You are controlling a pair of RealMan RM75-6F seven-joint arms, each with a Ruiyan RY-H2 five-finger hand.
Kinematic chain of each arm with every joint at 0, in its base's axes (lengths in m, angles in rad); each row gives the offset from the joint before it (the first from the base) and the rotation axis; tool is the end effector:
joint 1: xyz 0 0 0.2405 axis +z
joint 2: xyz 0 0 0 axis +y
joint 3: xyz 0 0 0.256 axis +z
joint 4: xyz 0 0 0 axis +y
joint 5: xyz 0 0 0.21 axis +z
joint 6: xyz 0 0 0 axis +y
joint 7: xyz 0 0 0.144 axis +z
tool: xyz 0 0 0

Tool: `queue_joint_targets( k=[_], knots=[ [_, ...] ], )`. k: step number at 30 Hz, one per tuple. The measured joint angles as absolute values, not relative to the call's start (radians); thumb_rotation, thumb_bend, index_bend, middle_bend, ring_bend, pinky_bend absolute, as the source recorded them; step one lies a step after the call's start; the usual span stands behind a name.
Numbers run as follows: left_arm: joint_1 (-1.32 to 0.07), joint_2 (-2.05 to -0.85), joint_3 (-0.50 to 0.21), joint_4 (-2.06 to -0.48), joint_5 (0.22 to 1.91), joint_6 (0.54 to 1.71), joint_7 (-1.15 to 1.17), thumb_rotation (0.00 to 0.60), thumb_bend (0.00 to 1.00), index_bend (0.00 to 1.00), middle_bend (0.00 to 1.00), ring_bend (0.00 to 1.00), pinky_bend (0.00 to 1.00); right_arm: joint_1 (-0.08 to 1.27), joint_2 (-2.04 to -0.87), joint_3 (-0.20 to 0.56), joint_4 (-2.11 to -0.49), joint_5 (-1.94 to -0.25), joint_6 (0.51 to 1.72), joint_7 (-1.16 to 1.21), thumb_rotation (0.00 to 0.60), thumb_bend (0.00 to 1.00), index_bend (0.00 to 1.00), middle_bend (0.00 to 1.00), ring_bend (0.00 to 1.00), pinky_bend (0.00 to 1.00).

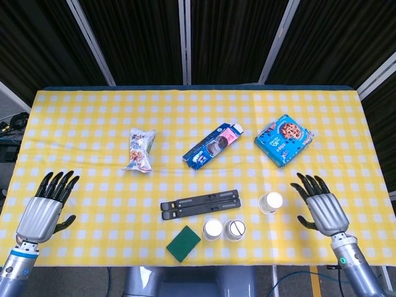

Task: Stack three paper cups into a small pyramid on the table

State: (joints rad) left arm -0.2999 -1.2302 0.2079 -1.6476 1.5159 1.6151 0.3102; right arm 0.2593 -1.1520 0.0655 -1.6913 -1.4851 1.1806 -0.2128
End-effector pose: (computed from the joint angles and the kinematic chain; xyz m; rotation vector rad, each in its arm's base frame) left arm -0.2675 0.1858 0.1077 -1.6485 -0.6908 -0.8591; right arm -0.2698 -0.2264 0.1033 1.7148 -0.8972 0.7806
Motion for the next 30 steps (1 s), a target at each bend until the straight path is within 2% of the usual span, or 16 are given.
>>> queue_joint_targets(
  k=[8,12,20,23,30],
  knots=[
    [-0.287,-1.225,0.187,-1.644,1.537,1.583,0.304,0.6,0.2,0.0,0.0,0.0,0.0,0.369,-1.214,0.111,-1.739,-1.319,1.037,-0.38,0.6,0.16,0.22,0.0,0.0,0.0],
    [-0.281,-1.222,0.179,-1.644,1.545,1.578,0.298,0.6,0.19,0.0,0.0,0.0,0.0,0.394,-1.234,0.122,-1.745,-1.266,1.012,-0.425,0.6,0.2,0.25,0.0,0.0,0.0],
    [-0.266,-1.217,0.159,-1.644,1.562,1.56,0.294,0.6,0.2,0.0,0.0,0.0,0.0,0.416,-1.251,0.12,-1.74,-1.18,1.004,-0.483,0.6,0.2,0.27,0.01,0.0,0.0],
    [-0.263,-1.218,0.153,-1.644,1.568,1.552,0.297,0.6,0.2,0.0,0.0,0.0,0.0,0.421,-1.257,0.116,-1.733,-1.165,1.003,-0.483,0.6,0.21,0.3,0.03,0.0,0.0],
    [-0.253,-1.218,0.137,-1.642,1.574,1.538,0.297,0.6,0.2,0.0,0.0,0.0,0.0,0.432,-1.274,0.104,-1.711,-1.155,0.998,-0.477,0.6,0.23,0.43,0.13,0.0,0.03]
  ],
)
